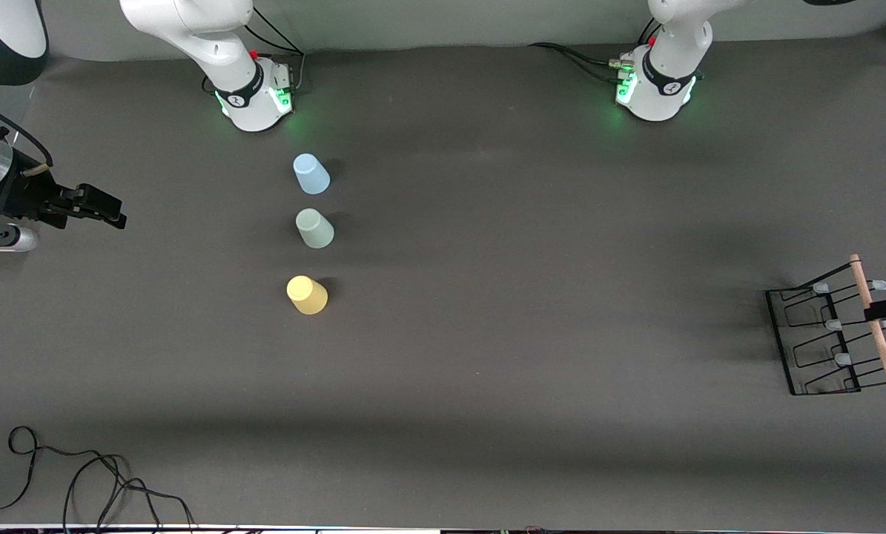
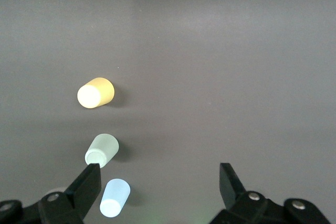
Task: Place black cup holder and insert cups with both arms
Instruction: 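Reach the left gripper down and grasp the wooden rod of the black rack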
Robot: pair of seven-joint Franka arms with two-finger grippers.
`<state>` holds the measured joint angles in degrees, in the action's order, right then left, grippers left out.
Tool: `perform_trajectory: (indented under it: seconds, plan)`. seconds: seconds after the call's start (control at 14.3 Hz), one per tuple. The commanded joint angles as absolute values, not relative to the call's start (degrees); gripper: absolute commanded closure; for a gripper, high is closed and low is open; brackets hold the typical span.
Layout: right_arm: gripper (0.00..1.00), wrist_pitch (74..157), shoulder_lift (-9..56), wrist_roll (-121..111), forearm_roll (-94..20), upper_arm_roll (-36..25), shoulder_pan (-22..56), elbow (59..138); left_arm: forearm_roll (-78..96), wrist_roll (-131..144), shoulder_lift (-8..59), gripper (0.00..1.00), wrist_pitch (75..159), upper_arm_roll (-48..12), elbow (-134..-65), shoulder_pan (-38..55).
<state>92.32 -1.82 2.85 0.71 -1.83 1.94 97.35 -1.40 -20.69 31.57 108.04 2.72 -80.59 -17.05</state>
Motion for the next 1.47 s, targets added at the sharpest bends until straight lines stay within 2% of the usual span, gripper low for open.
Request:
perform_trajectory:
  seconds: [0.0, 0.28, 0.35, 0.49, 0.56, 0.84, 1.05, 1.4]
  plan:
    - [0.00, 91.41, -1.58, 3.25, 1.67, -2.02, 2.46, 96.33, -1.58, -21.80, 33.31, 0.31, 111.00, 2.37, -81.12, -17.75]
    - [0.00, 91.41, -1.58, 3.34, 1.67, -2.02, 2.46, 96.33, -1.67, -22.75, 34.01, 0.47, 112.06, 2.37, -82.09, -17.84]
    - [0.00, 91.41, -1.58, 3.34, 1.67, -2.02, 2.46, 96.33, -1.58, -23.98, 34.10, 0.54, 112.06, 2.37, -82.09, -17.93]
    - [0.00, 91.41, -1.58, 3.34, 1.67, -2.02, 2.46, 96.33, -1.67, -24.17, 34.10, 0.90, 111.97, 2.37, -82.09, -17.93]
    - [0.00, 91.41, -1.58, 3.34, 1.67, -2.02, 2.46, 96.33, -1.67, -24.26, 34.10, 1.00, 111.80, 2.37, -82.00, -17.93]
    - [0.00, 91.41, -1.58, 3.34, 1.67, -2.02, 2.46, 96.24, -1.58, -23.56, 33.14, 1.00, 110.05, 2.37, -82.00, -17.23]
    - [0.00, 91.41, -1.58, 3.25, 1.67, -2.02, 2.46, 96.24, -1.50, -20.93, 30.69, 1.00, 105.74, 2.02, -81.91, -16.44]
    - [0.00, 91.41, -1.58, 3.08, 1.67, -2.11, 2.46, 96.24, -1.76, -10.57, 25.59, 1.00, 98.54, 2.02, -82.62, -7.66]
